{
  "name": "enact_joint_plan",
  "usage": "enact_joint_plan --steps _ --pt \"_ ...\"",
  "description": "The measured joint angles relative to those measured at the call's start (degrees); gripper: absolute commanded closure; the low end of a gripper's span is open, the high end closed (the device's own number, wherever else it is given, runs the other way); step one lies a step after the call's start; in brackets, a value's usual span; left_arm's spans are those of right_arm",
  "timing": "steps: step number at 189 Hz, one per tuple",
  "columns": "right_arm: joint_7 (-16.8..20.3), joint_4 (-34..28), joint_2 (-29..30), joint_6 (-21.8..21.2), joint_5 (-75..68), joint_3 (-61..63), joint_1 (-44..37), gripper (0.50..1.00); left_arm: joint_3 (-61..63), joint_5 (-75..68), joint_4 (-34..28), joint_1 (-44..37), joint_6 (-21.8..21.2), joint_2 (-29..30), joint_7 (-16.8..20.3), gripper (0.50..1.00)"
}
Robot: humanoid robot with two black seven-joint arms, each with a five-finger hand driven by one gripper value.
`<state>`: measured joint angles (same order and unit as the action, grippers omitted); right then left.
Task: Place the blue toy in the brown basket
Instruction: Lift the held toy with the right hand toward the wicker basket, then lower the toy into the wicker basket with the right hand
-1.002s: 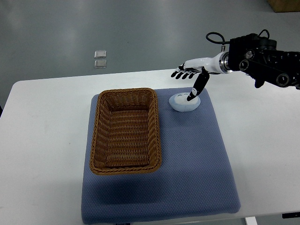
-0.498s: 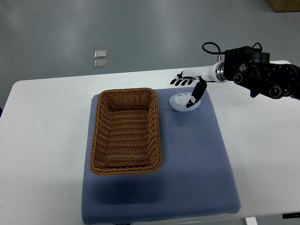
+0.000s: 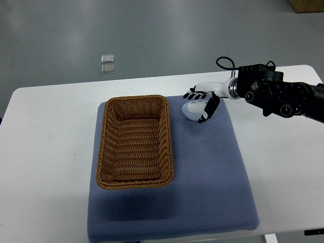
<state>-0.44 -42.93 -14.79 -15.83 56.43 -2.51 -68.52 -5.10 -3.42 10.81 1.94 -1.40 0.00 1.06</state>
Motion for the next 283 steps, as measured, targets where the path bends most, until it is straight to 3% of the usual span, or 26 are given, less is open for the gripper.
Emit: enact_joint_plan --steps 28,47,62,84,141,207,234,283 --pt "0.0 0.93 0.79 0.71 0.49 -0.44 0.77 0.648 0.0 0.0 -0.07 0.0 0.0 0.0 0.0 0.5" --pt "0.0 1.3 0.89 0.86 1.44 -0.49 1.06 0.746 -0.01 0.0 -0.21 0.0 0.0 0.0 0.0 0.5" --pt "0.0 1.89 1.18 1.14 2.06 -0.51 1.36 0.856 -0.03 0.0 -0.26 0.0 0.0 0.0 0.0 0.5" --pt "0.0 2.86 2.06 1.81 3.18 -1.06 1.85 0.93 -0.06 0.0 -0.27 0.0 0.0 0.0 0.0 0.5" --pt "0.0 1.53 1.08 1.08 3.09 -1.03 -1.18 0.94 -0.09 0.0 -0.35 -0.02 0.0 0.0 0.0 0.5" --pt "0.54 -9.79 -5.61 -4.47 -2.85 0.56 -12.75 0.932 -0.03 -0.02 -0.3 -0.02 0.0 0.0 -0.02 0.5" --pt "0.62 -10.66 -3.11 -4.8 -6.14 0.61 -15.83 0.928 0.0 -0.02 -0.22 -0.01 0.0 0.0 -0.02 0.5" --pt "0.62 -9.2 6.83 -4.39 -8.5 -0.8 -17.3 0.922 -0.06 -0.02 -0.42 0.0 0.0 0.0 -0.02 0.5"
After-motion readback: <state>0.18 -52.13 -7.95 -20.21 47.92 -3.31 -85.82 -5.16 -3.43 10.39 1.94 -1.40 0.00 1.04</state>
